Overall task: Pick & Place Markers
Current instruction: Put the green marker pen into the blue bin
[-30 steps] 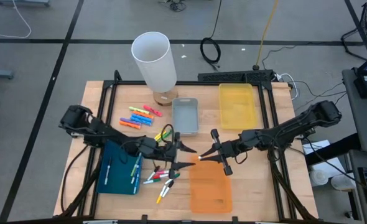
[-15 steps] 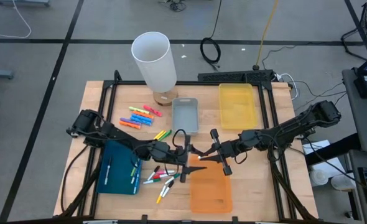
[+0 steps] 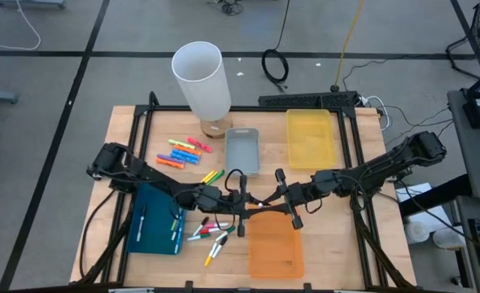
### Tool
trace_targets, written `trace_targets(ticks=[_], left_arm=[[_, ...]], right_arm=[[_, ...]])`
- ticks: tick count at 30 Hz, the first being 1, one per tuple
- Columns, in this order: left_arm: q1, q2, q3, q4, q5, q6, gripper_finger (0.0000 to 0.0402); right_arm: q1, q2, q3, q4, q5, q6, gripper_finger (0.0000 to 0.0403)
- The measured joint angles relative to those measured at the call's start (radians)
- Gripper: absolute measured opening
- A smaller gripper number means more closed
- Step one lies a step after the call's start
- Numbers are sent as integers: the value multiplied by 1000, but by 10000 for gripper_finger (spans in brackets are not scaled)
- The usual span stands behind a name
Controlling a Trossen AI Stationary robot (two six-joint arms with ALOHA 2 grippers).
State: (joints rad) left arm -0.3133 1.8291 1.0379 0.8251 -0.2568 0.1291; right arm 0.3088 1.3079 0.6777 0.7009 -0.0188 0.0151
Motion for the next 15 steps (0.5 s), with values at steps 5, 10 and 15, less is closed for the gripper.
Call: trace_targets(ticks=[5,10,15], left_arm=[[-48,-149,0,-329,-182,-27,35],[-121,-350,1,-817,-328,-348,35],[-226,-488,0,-1246,-479,-830,35]], right_arm=[[2,-37,2,-128,99,7,115],[8,-94,-3,-316,153,73,145],[23,-160,-3,-510,154,190,151]])
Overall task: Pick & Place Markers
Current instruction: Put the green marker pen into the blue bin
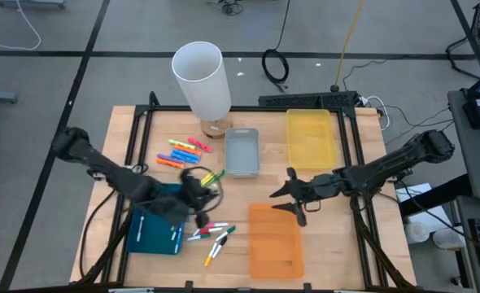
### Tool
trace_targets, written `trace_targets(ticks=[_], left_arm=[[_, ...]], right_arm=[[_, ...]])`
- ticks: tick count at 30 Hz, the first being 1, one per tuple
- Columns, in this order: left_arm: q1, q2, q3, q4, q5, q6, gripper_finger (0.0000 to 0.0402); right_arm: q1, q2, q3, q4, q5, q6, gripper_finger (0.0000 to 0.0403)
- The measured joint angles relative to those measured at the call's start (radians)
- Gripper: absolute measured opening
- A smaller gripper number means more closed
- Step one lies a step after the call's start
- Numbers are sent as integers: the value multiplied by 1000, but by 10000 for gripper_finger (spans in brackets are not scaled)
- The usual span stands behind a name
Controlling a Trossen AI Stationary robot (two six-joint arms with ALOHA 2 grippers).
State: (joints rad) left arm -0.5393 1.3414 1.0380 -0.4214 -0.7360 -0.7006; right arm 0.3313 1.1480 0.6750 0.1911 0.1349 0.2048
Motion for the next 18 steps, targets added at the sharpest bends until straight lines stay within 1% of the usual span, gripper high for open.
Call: trace_targets(ticks=[3,5,7,9,12,14,15,18], left_arm=[[-62,-19,0,-223,-6,-321,40],[-99,-17,-1,-376,13,-545,41],[-132,-9,-4,-506,61,-773,37],[-156,19,-24,-623,158,-1001,35],[-187,59,-52,-802,356,-1329,35],[-202,73,-71,-858,488,-1458,35],[-209,75,-79,-867,530,-1493,38],[-222,71,-81,-873,556,-1532,74]], right_arm=[[7,-43,1,-60,34,31,145],[13,-64,1,-97,66,42,141],[16,-79,1,-119,78,42,136],[19,-92,0,-112,79,42,133],[20,-96,-11,-98,78,42,129],[20,-98,-21,-98,78,42,128],[20,-98,-22,-98,78,42,128],[16,-99,-26,-91,79,42,128]])
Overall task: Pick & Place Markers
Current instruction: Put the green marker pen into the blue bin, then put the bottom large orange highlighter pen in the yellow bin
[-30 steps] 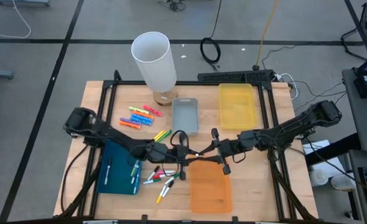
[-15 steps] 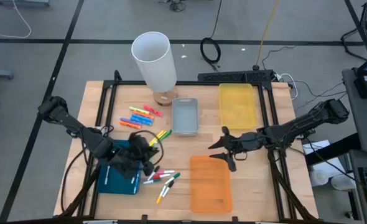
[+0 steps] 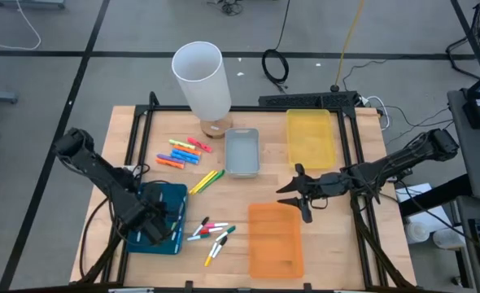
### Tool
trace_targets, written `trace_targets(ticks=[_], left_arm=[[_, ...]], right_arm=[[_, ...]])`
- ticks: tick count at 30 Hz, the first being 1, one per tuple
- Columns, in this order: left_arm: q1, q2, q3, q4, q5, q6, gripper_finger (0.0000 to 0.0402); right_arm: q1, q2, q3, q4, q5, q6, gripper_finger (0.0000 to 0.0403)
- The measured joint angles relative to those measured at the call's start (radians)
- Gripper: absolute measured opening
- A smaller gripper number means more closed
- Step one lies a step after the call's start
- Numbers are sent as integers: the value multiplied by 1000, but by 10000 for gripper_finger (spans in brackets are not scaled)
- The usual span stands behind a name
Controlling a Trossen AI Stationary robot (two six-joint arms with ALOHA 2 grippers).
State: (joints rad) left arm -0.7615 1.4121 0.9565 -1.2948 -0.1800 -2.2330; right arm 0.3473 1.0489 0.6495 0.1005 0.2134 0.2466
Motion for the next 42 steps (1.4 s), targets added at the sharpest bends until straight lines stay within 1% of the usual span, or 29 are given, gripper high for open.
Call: trace_targets(ticks=[5,9,11,15,17,20,22,24,27,30,33,37,38,39,40,42], left_arm=[[0,0,-1,18,5,-1,133],[3,0,-1,18,5,3,160],[3,0,-1,17,5,32,168],[3,0,-1,17,5,207,177],[3,0,-1,17,5,235,178],[5,0,-1,19,0,232,179],[12,0,-1,20,-2,278,179],[25,0,-1,25,-28,373,179],[39,-4,4,80,-144,545,179],[48,-22,34,166,-268,739,179],[42,-51,60,279,-439,993,179],[3,-98,61,510,-729,1382,180],[-8,-107,54,588,-784,1471,180],[-17,-116,45,672,-809,1561,180],[-19,-125,32,752,-806,1652,180],[-20,-145,-12,919,-742,1808,180]], right_arm=[[0,0,-1,0,0,-3,128],[0,0,-1,0,0,-4,128],[0,0,-1,0,0,-4,128],[0,0,-1,0,0,-4,128],[0,0,-1,0,0,-5,128],[0,0,-1,0,2,-12,128],[0,-6,-1,-2,2,-26,128],[0,-23,-1,-2,-3,-39,128],[3,-72,-1,-16,-4,-74,128],[9,-127,-7,-36,-1,-79,128],[8,-189,-50,-33,7,-80,128],[8,-289,-147,-8,84,-87,128],[8,-319,-164,-2,103,-93,128],[7,-349,-178,2,119,-107,128],[8,-379,-191,7,127,-130,128],[8,-437,-219,3,126,-186,128]])
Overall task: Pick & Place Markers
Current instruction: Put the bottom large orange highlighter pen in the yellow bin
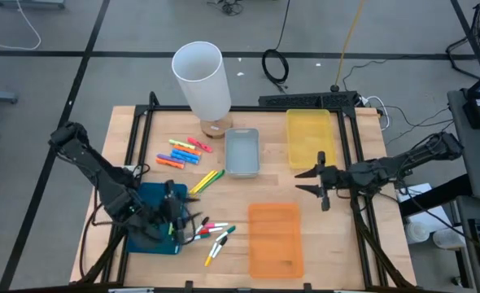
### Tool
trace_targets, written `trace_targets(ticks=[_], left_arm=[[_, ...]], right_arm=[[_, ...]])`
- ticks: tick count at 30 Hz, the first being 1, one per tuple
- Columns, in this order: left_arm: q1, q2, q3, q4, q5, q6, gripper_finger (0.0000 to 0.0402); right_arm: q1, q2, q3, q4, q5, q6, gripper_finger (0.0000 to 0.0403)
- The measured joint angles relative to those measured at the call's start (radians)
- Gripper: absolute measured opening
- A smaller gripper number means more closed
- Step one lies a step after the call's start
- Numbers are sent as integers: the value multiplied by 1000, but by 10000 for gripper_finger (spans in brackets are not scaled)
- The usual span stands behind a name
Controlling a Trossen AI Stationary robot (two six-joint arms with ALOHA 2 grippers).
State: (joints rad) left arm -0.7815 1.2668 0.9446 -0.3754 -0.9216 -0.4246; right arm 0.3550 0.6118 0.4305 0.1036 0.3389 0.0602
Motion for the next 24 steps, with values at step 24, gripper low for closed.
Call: trace_targets(ticks=[24], left_arm=[[599,-593,-493,588,1026,483,180]], right_arm=[[-148,-442,-312,32,0,-112,128]])
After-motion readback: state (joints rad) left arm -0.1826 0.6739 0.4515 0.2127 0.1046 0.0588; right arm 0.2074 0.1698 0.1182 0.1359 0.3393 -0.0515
